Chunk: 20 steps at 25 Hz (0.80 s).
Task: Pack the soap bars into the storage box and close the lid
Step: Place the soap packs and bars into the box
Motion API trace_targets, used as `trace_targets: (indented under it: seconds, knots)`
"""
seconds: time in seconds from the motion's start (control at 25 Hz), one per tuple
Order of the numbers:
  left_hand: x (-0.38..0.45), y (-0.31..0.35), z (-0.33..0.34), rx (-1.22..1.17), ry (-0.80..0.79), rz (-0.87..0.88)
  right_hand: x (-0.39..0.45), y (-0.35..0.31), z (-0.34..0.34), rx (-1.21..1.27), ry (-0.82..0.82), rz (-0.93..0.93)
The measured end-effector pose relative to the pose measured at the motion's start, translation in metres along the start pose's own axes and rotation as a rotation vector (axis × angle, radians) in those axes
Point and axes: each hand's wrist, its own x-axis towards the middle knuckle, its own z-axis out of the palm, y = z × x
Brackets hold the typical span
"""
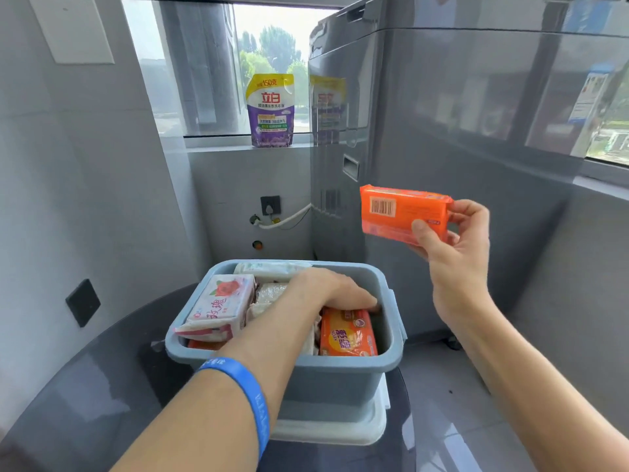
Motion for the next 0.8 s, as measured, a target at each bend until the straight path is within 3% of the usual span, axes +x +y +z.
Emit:
trace_targets:
  seconds: [0.12,0.32,0.52,0.6,0.8]
  knots:
    - [0.01,0.001,0.007,-0.115,0.012,0.055,-0.031,0.023,0.015,-0.083,0.031,0.075]
    - [0.009,-0.006,0.013,-0.129,0.114,0.101,-0.036,0.032,0.027,-0.37,-0.042,-0.054]
    - [-0.016,-0.016,0.015,0.086,0.417,0.244,-0.036,0.023,0.018,-0.223,-0.032,-0.103]
    - [-0.035,-0.031,0.016,0.171,0.511,0.299,-0.023,0.018,0.011,-0.203,-0.134,-0.109]
    - [-0.067,-0.054,0.035,0.102,0.617,0.373,-0.014,0.023,0.024,-0.762,-0.674,-0.281]
